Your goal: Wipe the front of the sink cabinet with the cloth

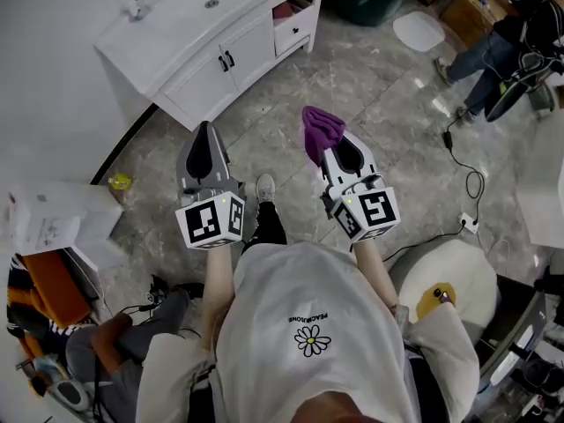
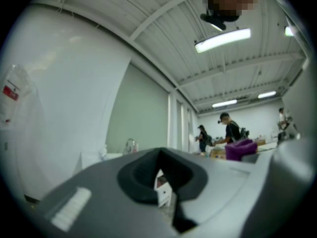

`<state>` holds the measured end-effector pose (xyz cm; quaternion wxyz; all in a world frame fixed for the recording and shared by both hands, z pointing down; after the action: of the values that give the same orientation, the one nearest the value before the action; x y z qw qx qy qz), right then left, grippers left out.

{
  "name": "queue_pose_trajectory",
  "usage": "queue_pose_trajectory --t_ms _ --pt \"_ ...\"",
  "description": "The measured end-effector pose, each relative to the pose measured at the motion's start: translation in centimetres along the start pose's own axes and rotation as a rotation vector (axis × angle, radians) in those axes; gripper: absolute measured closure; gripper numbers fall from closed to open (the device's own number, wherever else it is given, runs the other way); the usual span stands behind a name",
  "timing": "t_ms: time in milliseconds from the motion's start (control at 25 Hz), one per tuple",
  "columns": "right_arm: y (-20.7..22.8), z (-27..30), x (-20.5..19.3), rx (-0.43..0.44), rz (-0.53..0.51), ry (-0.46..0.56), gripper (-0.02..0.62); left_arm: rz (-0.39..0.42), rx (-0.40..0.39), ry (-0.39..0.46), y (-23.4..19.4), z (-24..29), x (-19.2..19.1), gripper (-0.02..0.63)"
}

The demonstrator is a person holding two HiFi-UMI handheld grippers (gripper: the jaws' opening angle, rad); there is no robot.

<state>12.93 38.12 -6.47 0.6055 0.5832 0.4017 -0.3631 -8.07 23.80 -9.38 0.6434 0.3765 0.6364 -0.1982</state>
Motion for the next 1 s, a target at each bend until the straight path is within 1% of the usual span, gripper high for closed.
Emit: queue_pose_trajectory --t_ms 160,280,360,560,680,840,920,1000 --pt "0.4 6.0 1.2 -0.017 0.0 0.003 0.538 0.001 -0.032 0.012 -2.9 5.6 -0.6 0.601" --pt "0.7 10.9 1.8 -0.018 0.001 0.008 0.537 -0.002 -0.036 0.025 -5.2 9.4 -1.4 0.601" --pt "0.9 14.1 2.0 -0.017 0.001 0.002 0.538 0.002 -0.038 0.027 -6.7 11.6 -2.0 0.601" --pt "1.0 20.8 2.1 -0.009 -0.018 -0.025 0.538 -0.016 -0.056 0.011 -10.0 16.1 -4.1 0.601" --pt "1.3 23.8 2.1 -0.015 -0.018 -0.035 0.538 -0.006 -0.061 0.0 -11.3 18.0 -5.0 0.601" --pt "2.8 26.3 2.6 -0.017 -0.013 -0.045 0.538 -0.017 -0.042 -0.017 -11.6 20.1 -6.0 0.601" --pt "3.5 27.4 2.9 -0.003 -0.011 -0.048 0.537 -0.01 -0.026 -0.022 -11.6 21.0 -6.1 0.601" --pt "4.0 28.1 3.0 0.021 0.002 -0.047 0.538 0.004 0.009 -0.024 -11.8 21.6 -6.0 0.601"
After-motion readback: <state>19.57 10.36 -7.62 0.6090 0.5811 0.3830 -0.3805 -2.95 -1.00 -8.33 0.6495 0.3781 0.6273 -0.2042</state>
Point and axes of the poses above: the fingertips, and each gripper's own axes: z forward along the fingers, y to its right, x out of its top, the point moved 8 cm from there along -z, backward along the fingers, and after that the axes turned 15 degrees about z, right-handed, at the moved point
